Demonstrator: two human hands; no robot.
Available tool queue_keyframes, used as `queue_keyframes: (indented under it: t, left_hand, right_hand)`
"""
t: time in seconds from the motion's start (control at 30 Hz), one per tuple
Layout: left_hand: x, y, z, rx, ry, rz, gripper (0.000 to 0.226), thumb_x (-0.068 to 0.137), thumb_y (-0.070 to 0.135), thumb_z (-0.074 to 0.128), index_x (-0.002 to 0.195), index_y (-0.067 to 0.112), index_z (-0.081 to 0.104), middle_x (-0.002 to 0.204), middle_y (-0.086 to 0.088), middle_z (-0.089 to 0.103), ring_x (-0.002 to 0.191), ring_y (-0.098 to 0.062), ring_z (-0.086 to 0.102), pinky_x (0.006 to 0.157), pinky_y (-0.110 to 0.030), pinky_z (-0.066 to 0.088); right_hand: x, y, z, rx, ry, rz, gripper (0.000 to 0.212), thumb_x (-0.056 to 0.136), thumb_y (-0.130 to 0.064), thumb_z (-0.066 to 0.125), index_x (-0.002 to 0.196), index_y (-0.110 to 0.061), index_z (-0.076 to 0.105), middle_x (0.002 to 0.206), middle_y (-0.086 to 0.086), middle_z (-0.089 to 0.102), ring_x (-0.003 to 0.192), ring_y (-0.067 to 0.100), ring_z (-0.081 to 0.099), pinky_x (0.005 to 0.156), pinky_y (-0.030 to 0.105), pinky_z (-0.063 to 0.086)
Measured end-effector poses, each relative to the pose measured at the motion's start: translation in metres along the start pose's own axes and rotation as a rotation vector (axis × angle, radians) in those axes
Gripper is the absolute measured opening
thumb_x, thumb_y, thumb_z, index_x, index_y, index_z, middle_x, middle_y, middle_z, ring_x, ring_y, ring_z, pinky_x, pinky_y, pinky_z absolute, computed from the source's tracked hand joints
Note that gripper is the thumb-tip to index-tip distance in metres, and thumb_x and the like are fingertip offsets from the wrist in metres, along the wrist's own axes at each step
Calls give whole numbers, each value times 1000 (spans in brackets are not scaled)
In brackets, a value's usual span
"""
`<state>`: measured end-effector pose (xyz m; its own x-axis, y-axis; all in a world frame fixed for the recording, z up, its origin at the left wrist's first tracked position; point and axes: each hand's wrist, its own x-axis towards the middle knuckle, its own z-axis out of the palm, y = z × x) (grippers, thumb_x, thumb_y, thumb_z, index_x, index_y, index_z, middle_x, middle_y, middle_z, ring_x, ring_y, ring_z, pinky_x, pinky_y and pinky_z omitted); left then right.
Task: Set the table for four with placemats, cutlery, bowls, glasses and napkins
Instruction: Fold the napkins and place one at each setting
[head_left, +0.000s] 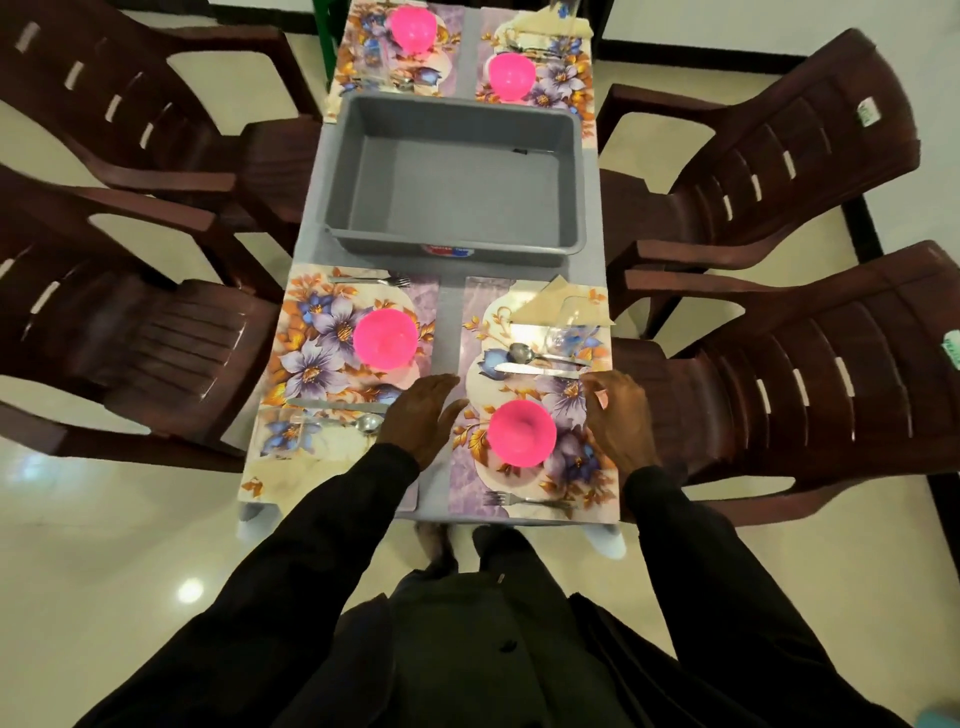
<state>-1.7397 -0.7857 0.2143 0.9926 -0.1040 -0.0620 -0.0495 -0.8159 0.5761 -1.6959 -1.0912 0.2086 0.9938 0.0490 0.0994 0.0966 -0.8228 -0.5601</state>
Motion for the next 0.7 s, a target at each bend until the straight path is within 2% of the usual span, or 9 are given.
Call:
queue_keyframes:
  t: [0.1,0.17,0.33,0.43,0.57,0.7]
  left_hand:
    - [-33,0,-10,-49,-10,-3,53,100,47,47,133,9,63,132,-14,66,119,-32,62,101,-41,49]
    - [-53,-2,-13,-59,9,41,56,99,51,43,129,9,66,126,-12,69,114,-30,65,97,-38,52]
    - [-103,-23,-13,6,25,19,38,98,32,63,130,10,66,128,-11,69,116,-30,66,98,-37,51]
    - [-136,-34,-18,23,13,-57,37,98,29,66,130,10,66,129,-11,68,116,-31,65,98,-37,51]
    - [-175,-60,-29,-9,33,-189,35,99,30,65,130,14,65,132,-9,66,118,-27,63,99,-34,49]
    - [-206,-94,-52,-31,69,-349,35,97,30,66,130,18,64,135,-5,65,122,-26,61,103,-32,47]
  right_hand:
    - [-18,-25,7,66,-37,-13,16,95,-6,61,105,-7,74,107,11,73,96,27,66,81,36,53]
    - [-28,-39,13,91,-76,-18,19,95,-7,62,110,-9,74,111,9,73,99,26,66,85,37,54]
    - [-55,-79,42,107,-198,-104,21,96,-8,61,114,-12,71,116,7,71,108,24,62,93,30,46]
    - [-73,-100,61,150,-244,-125,19,98,-13,63,115,-15,72,114,4,70,109,22,62,93,33,47]
    - [-91,-123,86,136,-285,-185,21,98,-9,61,114,-13,74,117,6,72,112,28,64,97,38,48]
    - [-111,-148,104,133,-332,-206,22,98,-7,61,117,-11,72,120,9,70,115,28,61,97,30,42]
